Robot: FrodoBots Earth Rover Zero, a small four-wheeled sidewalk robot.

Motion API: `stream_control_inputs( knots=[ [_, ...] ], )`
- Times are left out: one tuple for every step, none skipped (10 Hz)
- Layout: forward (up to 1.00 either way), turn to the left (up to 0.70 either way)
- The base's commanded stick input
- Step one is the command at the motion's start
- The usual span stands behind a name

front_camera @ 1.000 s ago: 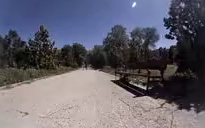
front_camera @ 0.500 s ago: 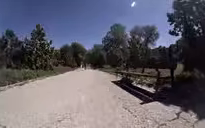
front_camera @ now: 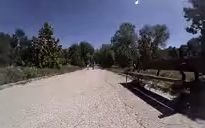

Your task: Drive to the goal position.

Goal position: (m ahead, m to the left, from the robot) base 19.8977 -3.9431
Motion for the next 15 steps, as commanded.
stream_control_inputs(
  knots=[
    [0.70, 0.01],
    [0.70, 0.01],
    [0.70, 0.01],
    [0.70, 0.01],
    [0.70, 0.01],
    [0.70, 0.01],
    [0.70, 0.01],
    [0.70, 0.02],
    [0.70, 0.06],
    [0.70, 0.20],
    [0.70, 0.28],
    [0.70, 0.11],
    [0.70, 0.01],
    [0.70, 0.01],
    [0.70, 0.01]
  ],
)
